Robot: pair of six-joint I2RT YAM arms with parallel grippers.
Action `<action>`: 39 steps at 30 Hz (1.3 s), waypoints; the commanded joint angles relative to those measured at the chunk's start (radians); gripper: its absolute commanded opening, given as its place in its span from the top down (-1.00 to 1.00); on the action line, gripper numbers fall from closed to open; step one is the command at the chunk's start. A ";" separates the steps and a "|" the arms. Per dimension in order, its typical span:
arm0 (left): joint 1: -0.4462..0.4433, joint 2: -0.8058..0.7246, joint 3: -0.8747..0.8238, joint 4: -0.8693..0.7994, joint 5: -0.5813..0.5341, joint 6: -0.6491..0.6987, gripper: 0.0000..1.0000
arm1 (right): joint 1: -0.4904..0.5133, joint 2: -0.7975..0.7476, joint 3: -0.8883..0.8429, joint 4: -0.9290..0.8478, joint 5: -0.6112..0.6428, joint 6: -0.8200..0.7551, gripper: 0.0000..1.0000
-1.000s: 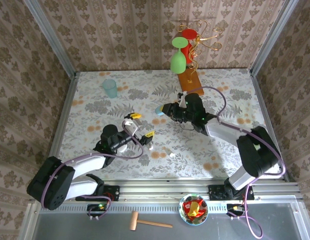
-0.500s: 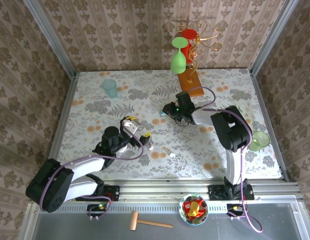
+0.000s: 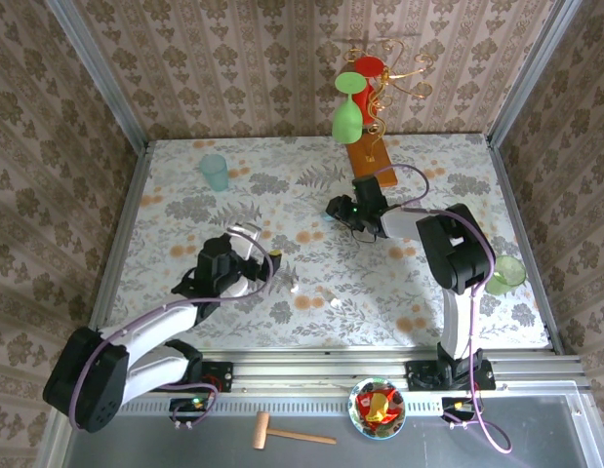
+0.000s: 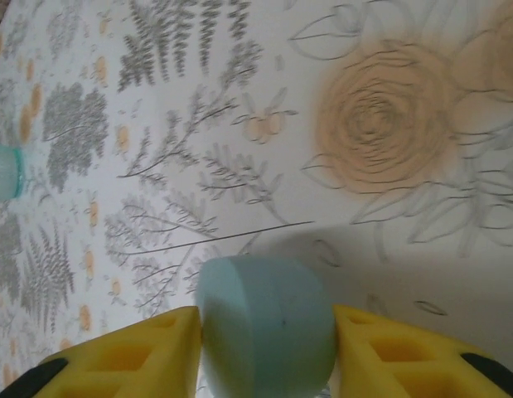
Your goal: Insert wireless bluetooth earbuds into charging case
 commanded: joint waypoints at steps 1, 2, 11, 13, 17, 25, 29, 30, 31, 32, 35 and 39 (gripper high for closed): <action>0.018 -0.064 0.031 -0.142 -0.061 -0.126 -1.00 | -0.012 -0.038 -0.009 -0.092 0.069 -0.048 -0.02; 0.021 -0.081 0.036 -0.182 -0.086 -0.156 -1.00 | -0.013 -0.049 -0.013 -0.098 0.079 -0.056 -0.08; 0.079 -0.086 0.193 -0.663 -0.156 -0.331 -1.00 | -0.008 -0.243 -0.116 -0.124 0.133 -0.183 -0.83; 0.109 -0.044 0.239 -0.762 -0.157 -0.349 -1.00 | -0.001 -0.302 -0.149 -0.125 0.131 -0.236 -0.89; 0.132 0.058 0.297 -0.862 -0.106 -0.366 -1.00 | 0.014 -0.398 -0.200 -0.147 0.132 -0.307 -0.90; 0.141 0.260 0.351 -0.854 0.008 -0.324 -0.98 | 0.039 -0.519 -0.276 -0.174 0.162 -0.359 -0.88; 0.126 0.297 0.357 -0.858 0.068 -0.339 -0.95 | 0.038 -0.532 -0.286 -0.185 0.193 -0.371 -0.88; 0.117 0.299 0.358 -0.868 0.067 -0.344 -0.93 | 0.039 -0.534 -0.286 -0.187 0.198 -0.375 -0.88; 0.107 0.301 0.357 -0.882 0.063 -0.346 -0.91 | 0.039 -0.535 -0.286 -0.186 0.198 -0.375 -0.88; 0.100 0.301 0.356 -0.896 0.060 -0.349 -0.90 | 0.040 -0.535 -0.286 -0.184 0.198 -0.375 -0.88; 0.058 0.292 0.354 -0.928 0.047 -0.363 -0.83 | 0.039 -0.533 -0.282 -0.175 0.195 -0.372 -0.87; 0.019 0.276 0.350 -0.950 0.024 -0.389 -0.70 | 0.041 -0.524 -0.279 -0.156 0.183 -0.360 -0.86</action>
